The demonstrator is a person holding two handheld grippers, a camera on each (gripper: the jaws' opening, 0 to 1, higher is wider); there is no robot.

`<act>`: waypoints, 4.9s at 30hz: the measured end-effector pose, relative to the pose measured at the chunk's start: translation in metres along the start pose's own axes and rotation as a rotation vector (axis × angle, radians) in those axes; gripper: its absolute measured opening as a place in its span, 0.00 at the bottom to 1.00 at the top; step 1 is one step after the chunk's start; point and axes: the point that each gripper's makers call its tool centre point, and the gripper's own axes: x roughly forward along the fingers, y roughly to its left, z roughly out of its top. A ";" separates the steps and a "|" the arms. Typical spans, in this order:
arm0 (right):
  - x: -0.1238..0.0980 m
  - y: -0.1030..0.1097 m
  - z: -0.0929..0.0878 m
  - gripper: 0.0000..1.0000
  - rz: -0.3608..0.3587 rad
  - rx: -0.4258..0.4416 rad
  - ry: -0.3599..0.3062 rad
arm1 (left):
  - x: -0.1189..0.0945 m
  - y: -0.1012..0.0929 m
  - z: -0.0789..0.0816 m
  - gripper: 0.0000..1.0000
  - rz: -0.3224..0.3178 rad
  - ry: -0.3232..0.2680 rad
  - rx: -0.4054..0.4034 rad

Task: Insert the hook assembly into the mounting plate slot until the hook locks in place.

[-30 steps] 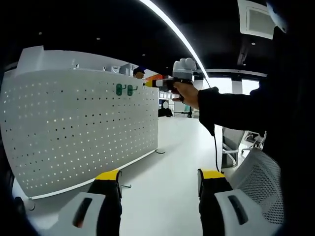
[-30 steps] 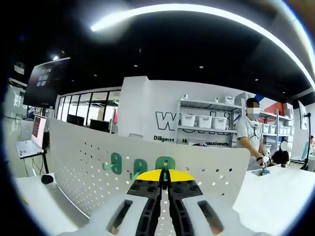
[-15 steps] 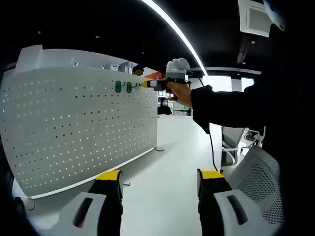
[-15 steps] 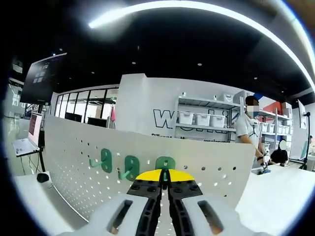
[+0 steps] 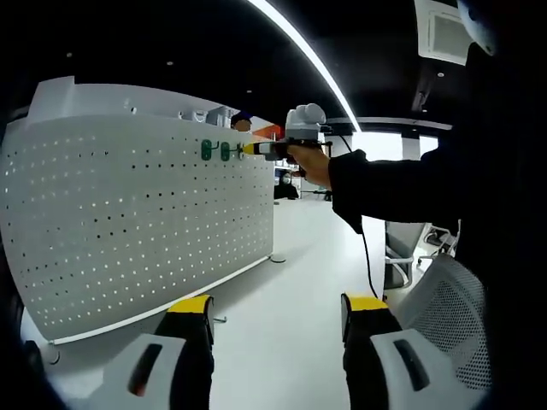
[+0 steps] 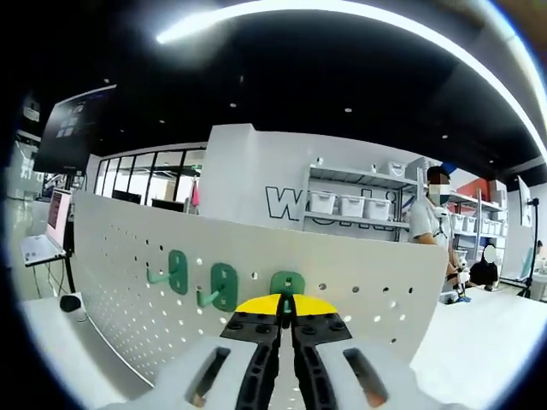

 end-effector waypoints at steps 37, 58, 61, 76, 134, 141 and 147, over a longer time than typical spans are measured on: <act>-0.005 0.000 -0.020 0.07 -0.012 -0.067 0.050 | -0.001 -0.001 0.002 0.61 0.000 -0.005 0.006; -0.039 0.005 -0.003 0.19 0.000 -0.039 -0.002 | -0.001 -0.006 0.004 0.60 -0.019 -0.007 0.021; -0.044 0.009 0.001 0.19 0.006 -0.045 -0.010 | -0.001 -0.006 0.004 0.60 -0.019 -0.009 0.022; -0.079 0.025 0.002 0.21 0.036 -0.048 -0.014 | -0.001 -0.011 0.007 0.59 -0.030 -0.015 0.037; -0.198 0.152 -0.065 0.21 0.270 0.073 0.045 | 0.009 -0.018 -0.010 0.54 -0.061 0.072 0.026; -0.199 0.149 -0.062 0.21 0.262 0.074 0.027 | 0.019 -0.005 -0.001 0.53 -0.064 0.094 0.088; -0.198 0.153 -0.063 0.21 0.276 0.062 0.031 | 0.034 0.016 -0.005 0.52 -0.056 0.130 0.125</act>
